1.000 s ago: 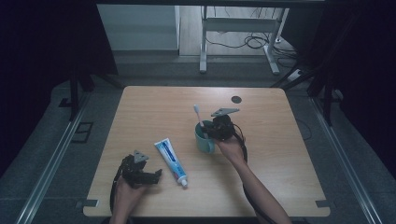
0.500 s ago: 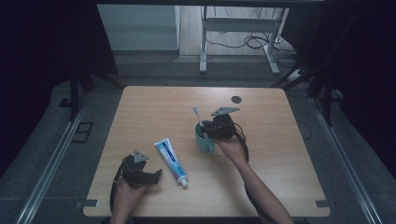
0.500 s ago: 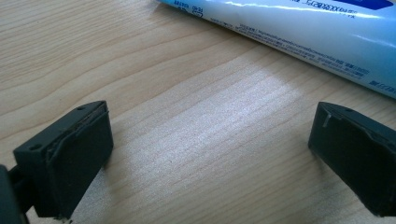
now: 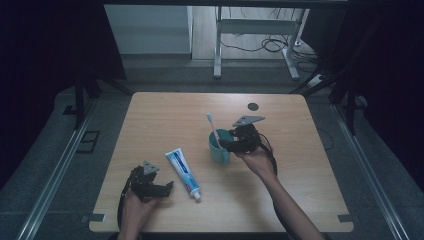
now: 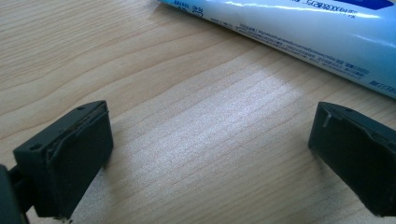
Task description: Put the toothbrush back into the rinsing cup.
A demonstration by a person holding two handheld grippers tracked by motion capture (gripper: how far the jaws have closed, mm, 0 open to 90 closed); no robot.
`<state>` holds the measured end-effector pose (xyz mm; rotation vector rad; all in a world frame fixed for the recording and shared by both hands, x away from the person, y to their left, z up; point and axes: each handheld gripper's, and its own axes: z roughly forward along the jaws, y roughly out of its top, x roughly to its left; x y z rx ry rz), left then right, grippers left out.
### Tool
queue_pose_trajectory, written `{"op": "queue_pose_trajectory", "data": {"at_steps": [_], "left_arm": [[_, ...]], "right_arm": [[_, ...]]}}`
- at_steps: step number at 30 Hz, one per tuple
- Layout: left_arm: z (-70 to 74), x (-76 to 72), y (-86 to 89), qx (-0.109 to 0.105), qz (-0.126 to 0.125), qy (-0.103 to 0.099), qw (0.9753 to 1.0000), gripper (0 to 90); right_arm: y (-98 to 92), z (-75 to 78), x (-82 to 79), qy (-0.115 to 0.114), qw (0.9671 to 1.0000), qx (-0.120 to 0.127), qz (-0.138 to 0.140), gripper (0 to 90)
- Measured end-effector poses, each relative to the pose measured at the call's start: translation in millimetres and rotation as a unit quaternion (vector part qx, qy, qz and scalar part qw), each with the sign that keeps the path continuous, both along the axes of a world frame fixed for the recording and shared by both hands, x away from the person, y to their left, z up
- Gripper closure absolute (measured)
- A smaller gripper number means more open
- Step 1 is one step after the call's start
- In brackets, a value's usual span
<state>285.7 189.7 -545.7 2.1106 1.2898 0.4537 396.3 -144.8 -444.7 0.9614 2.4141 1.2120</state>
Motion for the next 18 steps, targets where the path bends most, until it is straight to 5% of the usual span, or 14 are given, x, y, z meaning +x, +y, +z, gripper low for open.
{"op": "queue_pose_trajectory", "data": {"at_steps": [18], "left_arm": [[-0.2, 0.6, -0.4, -0.001, 0.001, -0.002, 1.0, 0.0]], "right_arm": [[-31.9, 4.8, -28.9, -0.004, 0.9998, -0.019, 0.001, 7.1]]}}
